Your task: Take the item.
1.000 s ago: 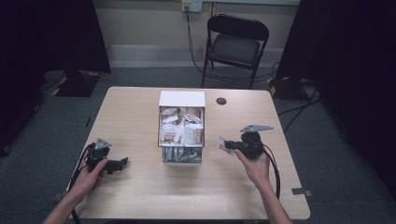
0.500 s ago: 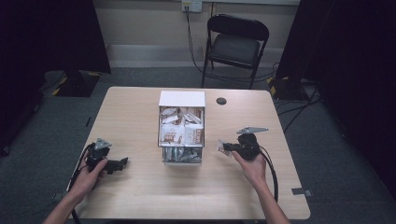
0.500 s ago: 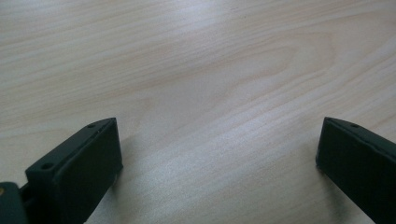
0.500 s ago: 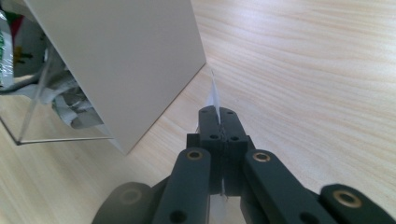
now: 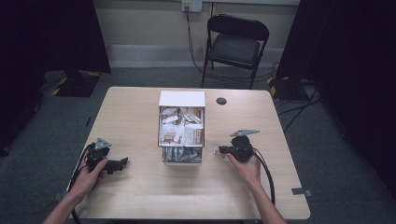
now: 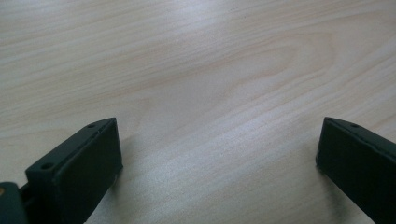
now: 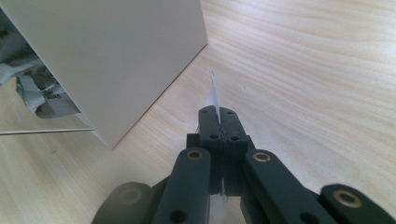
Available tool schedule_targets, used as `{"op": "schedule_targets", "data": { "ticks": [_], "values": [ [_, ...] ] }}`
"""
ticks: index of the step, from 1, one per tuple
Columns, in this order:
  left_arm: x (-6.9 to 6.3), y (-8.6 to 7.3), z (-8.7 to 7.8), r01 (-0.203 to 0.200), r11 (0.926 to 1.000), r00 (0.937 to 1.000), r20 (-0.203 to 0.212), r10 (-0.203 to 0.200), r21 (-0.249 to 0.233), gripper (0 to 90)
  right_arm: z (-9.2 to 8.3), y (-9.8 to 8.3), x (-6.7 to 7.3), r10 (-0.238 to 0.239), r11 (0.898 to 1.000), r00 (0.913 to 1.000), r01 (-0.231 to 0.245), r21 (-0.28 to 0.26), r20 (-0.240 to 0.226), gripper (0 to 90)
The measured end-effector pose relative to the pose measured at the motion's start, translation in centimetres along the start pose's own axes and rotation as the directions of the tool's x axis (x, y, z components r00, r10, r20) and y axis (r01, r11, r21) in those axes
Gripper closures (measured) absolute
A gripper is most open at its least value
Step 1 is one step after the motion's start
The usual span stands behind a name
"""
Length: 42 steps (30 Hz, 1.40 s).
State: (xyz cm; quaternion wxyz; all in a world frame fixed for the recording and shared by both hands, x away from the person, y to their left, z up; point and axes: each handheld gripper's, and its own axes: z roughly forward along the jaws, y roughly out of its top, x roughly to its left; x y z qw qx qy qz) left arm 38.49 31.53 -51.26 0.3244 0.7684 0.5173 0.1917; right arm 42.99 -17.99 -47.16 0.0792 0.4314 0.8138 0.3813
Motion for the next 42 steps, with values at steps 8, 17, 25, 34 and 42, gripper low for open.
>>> {"op": "schedule_targets", "data": {
  "ticks": [8, 17, 25, 34, 42],
  "values": [
    [0.0, 0.0, 0.0, 0.000, 1.0000, 1.0000, -0.002, 0.000, 0.000, 0.0, 1.1, -0.4, -0.2, -0.016, 0.999, 0.9999, 0.016, 0.036, 0.000, 90.0],
    [0.0, 0.0, 0.0, -0.001, 1.0000, 1.0000, -0.002, 0.001, 0.000, 0.0, 1.5, -0.6, -0.4, -0.018, 0.999, 0.9998, 0.018, 0.038, 0.006, 89.2],
    [0.0, 0.0, 0.0, 0.000, 1.0000, 1.0000, -0.002, 0.000, 0.000, 0.0, 1.7, -0.8, -0.7, -0.020, 0.999, 0.9992, 0.018, 0.046, 0.035, 81.8],
    [0.0, 0.0, 0.0, 0.000, 1.0000, 1.0000, -0.002, 0.000, 0.000, 0.0, 1.6, -0.8, -0.9, 0.013, 1.000, 0.9989, -0.015, 0.026, 0.045, 68.4],
    [0.0, 0.0, 0.0, 0.000, 1.0000, 1.0000, -0.002, 0.000, 0.000, 0.0, 1.1, -0.6, -0.9, 0.040, 0.999, 0.9986, -0.040, -0.014, 0.034, 56.2]
  ]
}}
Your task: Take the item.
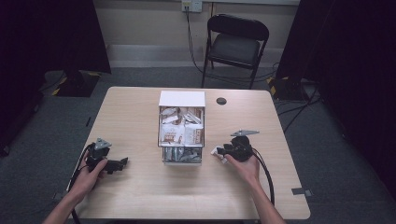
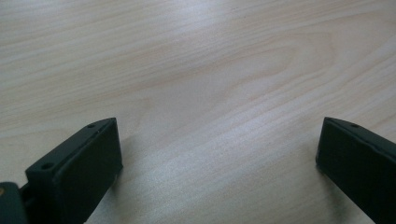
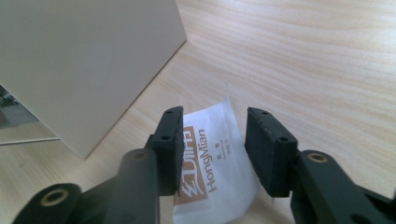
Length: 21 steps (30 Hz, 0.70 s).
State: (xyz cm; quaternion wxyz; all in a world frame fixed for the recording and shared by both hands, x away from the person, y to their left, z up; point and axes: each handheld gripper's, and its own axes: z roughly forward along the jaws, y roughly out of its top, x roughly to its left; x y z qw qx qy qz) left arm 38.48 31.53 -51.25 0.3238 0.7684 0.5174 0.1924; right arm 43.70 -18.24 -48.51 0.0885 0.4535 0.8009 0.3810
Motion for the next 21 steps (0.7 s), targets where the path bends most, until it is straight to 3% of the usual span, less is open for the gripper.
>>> {"op": "schedule_targets", "data": {
  "ticks": [13, 18, 21],
  "values": [
    [0.0, 0.0, 0.0, 0.000, 1.0000, 1.0000, 0.000, 0.000, 0.000, 0.0, -2.0, 0.7, -0.1, 0.046, 0.996, 0.9989, -0.046, -0.082, -0.013, 41.1],
    [0.0, 0.0, 0.0, 0.000, 1.0000, 1.0000, 0.000, 0.000, 0.000, 0.0, -4.1, 0.8, 0.0, 0.063, 0.990, 0.9980, -0.063, -0.127, 0.001, 32.7],
    [0.0, 0.0, 0.0, 0.000, 1.0000, 1.0000, 0.000, 0.000, 0.000, 0.0, -5.1, 0.7, 0.0, 0.069, 0.990, 0.9976, -0.067, -0.124, 0.008, 28.5]
  ]
}}
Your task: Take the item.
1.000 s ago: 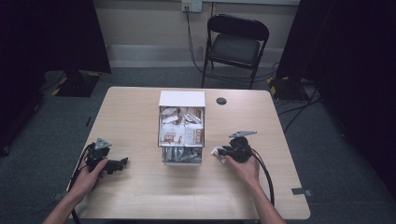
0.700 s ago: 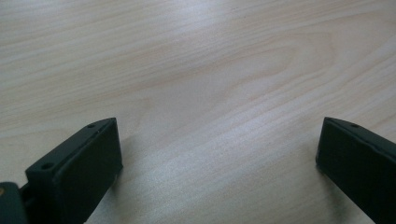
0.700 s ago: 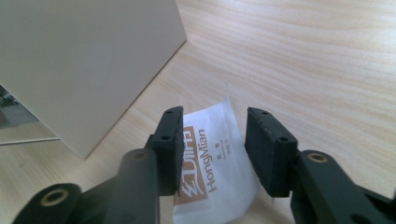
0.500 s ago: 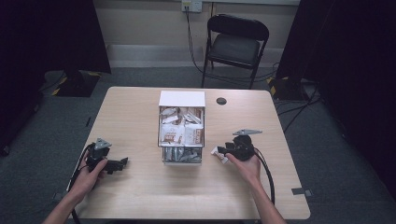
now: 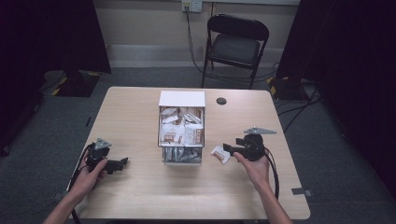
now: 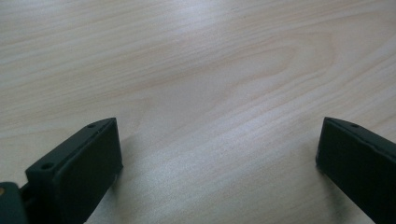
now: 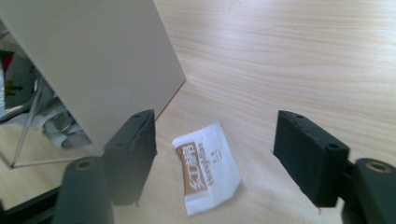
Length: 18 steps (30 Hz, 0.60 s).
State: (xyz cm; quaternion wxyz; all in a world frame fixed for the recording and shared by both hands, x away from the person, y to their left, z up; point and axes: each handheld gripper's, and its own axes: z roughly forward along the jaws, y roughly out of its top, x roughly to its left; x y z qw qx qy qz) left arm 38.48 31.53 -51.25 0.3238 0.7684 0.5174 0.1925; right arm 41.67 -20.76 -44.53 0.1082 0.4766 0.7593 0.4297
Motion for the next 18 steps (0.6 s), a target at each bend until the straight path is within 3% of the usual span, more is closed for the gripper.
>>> {"op": "schedule_targets", "data": {
  "ticks": [4, 7, 8, 9, 10, 12, 13, 16, 18],
  "values": [
    [0.0, 0.0, 0.0, 0.000, 1.0000, 1.0000, 0.000, 0.000, 0.000, 0.0, -1.3, -0.6, -0.2, 0.005, 1.000, 0.9994, -0.006, 0.028, 0.034, 21.6],
    [0.0, 0.0, 0.0, 0.000, 1.0000, 1.0000, 0.000, 0.000, 0.000, 0.0, -2.0, -1.3, -0.6, 0.018, 0.999, 0.9992, -0.020, 0.036, 0.037, 21.2],
    [0.0, 0.0, 0.0, 0.000, 1.0000, 1.0000, 0.000, 0.000, 0.000, 0.0, -2.5, -2.2, -1.3, 0.028, 0.998, 0.9970, -0.032, 0.061, 0.072, 17.9],
    [0.0, 0.0, 0.0, 0.000, 1.0000, 1.0000, 0.000, 0.000, 0.000, 0.0, -2.5, -2.2, -1.3, 0.028, 0.998, 0.9970, -0.032, 0.061, 0.072, 17.9],
    [0.0, 0.0, 0.0, 0.001, 1.0000, 1.0000, 0.000, -0.001, 0.000, 0.0, -2.9, -3.1, -2.2, 0.029, 0.995, 0.9927, -0.039, 0.086, 0.117, 16.8],
    [0.0, 0.0, 0.0, 0.000, 1.0000, 1.0000, 0.000, 0.000, 0.000, 0.0, -3.0, -3.5, -2.6, 0.037, 0.995, 0.9908, -0.049, 0.090, 0.130, 17.0],
    [0.0, 0.0, 0.0, 0.004, 1.0000, 1.0000, -0.001, -0.004, -0.003, 0.0, -3.2, -4.6, -3.6, 0.050, 0.992, 0.9833, -0.069, 0.103, 0.175, 17.0],
    [-0.1, 0.0, 0.0, 0.002, 1.0000, 1.0000, -0.002, -0.002, -0.003, 0.0, -3.4, -5.9, -4.9, 0.048, 0.989, 0.9668, -0.082, 0.126, 0.251, 18.3],
    [-0.1, -0.1, 0.0, 0.003, 1.0000, 1.0000, -0.002, -0.003, -0.004, 0.0, -3.6, -6.5, -5.5, 0.074, 0.984, 0.9525, -0.118, 0.135, 0.295, 15.6]
  ]
}}
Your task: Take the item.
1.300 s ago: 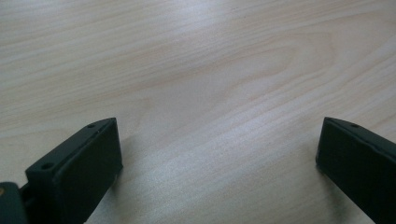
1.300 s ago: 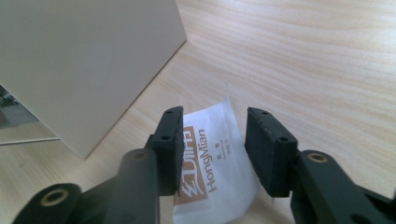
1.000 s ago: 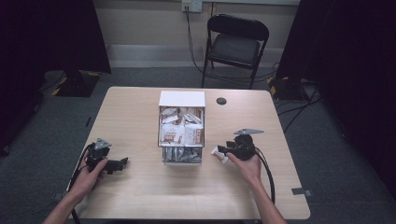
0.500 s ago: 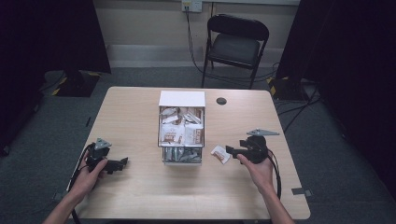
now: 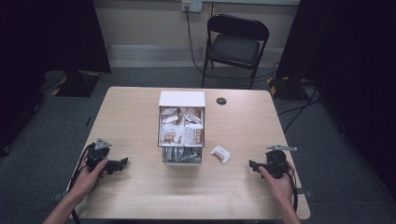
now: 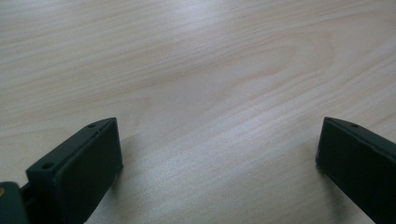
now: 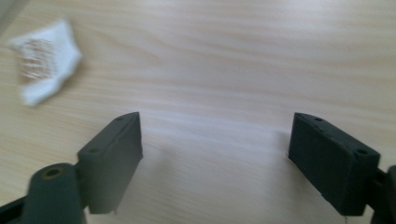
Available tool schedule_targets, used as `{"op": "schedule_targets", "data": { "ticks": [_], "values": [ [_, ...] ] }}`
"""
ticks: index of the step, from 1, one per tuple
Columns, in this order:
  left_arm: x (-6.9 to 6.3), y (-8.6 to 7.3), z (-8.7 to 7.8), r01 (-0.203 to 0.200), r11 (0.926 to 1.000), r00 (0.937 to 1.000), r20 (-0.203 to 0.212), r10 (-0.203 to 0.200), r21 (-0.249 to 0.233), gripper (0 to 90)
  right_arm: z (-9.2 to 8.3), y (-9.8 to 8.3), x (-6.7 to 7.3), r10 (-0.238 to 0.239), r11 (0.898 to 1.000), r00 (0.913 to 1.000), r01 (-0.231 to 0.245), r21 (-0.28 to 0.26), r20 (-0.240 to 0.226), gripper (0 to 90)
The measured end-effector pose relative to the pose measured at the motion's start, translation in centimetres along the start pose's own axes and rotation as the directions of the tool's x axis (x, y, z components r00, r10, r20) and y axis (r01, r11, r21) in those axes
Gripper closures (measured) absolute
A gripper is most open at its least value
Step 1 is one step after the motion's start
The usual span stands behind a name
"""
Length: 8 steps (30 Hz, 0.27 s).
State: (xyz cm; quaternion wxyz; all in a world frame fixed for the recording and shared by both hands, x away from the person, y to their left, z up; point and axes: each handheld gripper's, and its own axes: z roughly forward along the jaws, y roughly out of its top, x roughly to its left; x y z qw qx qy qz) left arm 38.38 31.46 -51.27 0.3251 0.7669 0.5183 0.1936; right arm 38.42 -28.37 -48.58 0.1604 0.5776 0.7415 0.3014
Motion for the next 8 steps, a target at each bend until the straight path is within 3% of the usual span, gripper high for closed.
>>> {"op": "schedule_targets", "data": {
  "ticks": [1, 2, 5, 8],
  "values": [
    [0.0, 0.0, 0.0, 0.000, 1.0000, 1.0000, 0.000, 0.000, 0.000, 0.0, 0.0, 0.0, 0.0, 0.000, 1.000, 1.0000, 0.000, 0.000, 0.000, 15.6],
    [0.0, 0.0, 0.0, -0.004, 1.0000, 1.0000, 0.003, 0.004, 0.004, 0.0, 0.2, -0.3, -0.1, -0.015, 1.000, 0.9956, 0.013, 0.020, 0.092, 14.5],
    [0.0, 0.0, -0.1, -0.008, 0.9999, 0.9999, 0.008, 0.008, 0.008, 0.0, 0.5, -0.9, 0.3, -0.048, 0.999, 0.9902, 0.051, -0.018, 0.131, 12.7],
    [0.0, 0.0, -0.1, -0.003, 1.0000, 1.0000, 0.008, 0.003, 0.001, 0.0, 0.7, -1.1, 0.3, -0.039, 0.998, 0.9897, 0.046, -0.050, 0.138, 11.9]
  ]
}}
